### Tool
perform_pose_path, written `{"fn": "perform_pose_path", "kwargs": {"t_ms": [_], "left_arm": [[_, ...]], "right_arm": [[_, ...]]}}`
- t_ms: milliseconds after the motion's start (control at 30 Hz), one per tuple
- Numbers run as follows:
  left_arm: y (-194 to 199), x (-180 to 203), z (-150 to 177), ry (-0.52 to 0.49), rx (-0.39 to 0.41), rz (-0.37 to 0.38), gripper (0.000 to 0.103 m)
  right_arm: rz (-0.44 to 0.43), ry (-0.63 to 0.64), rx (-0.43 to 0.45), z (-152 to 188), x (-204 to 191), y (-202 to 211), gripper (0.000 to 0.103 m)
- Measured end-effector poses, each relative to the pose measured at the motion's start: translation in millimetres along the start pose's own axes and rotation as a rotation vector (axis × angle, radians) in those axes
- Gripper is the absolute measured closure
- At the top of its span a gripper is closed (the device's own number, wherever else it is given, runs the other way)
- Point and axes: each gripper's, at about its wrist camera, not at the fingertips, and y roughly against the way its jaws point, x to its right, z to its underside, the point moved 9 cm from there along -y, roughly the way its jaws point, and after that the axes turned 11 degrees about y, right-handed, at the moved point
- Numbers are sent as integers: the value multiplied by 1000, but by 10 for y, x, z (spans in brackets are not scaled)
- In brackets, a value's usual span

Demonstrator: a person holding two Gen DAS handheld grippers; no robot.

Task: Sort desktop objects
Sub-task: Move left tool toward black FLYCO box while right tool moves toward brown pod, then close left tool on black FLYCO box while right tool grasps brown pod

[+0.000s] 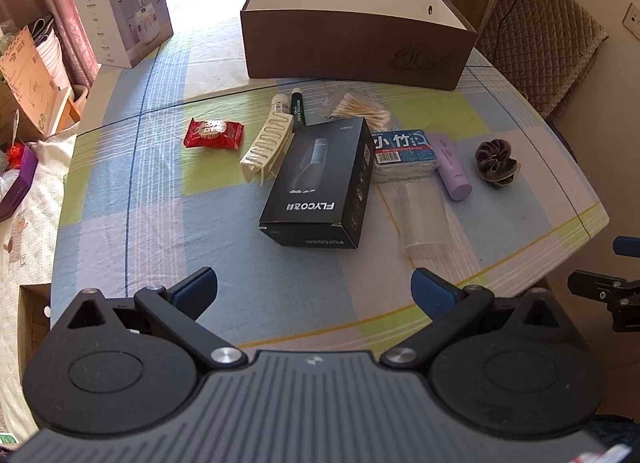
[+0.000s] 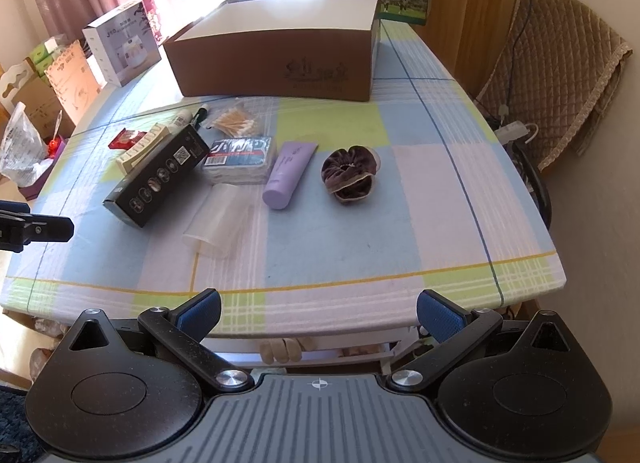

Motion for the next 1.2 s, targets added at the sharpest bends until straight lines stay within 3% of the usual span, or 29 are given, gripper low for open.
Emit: {"fn": "perform_pose_path", "kwargs": {"t_ms": [400,900,1067,1200], "left_arm": [[-373,18,-313,-48,2,80,2],[-979,4,-549,-98,-88,177,3],[-1195,-7,-544,-98,-143,186,8],[-1288,45,-548,-110,-169,203,21]], "right_arm": [[64,-105,-1,-52,332,-156,2],[122,-231,-46,6,615,-412,2],[137,-265,-56,25,672,-463,2],[148,-288,-63,40,714,-488,2]]}}
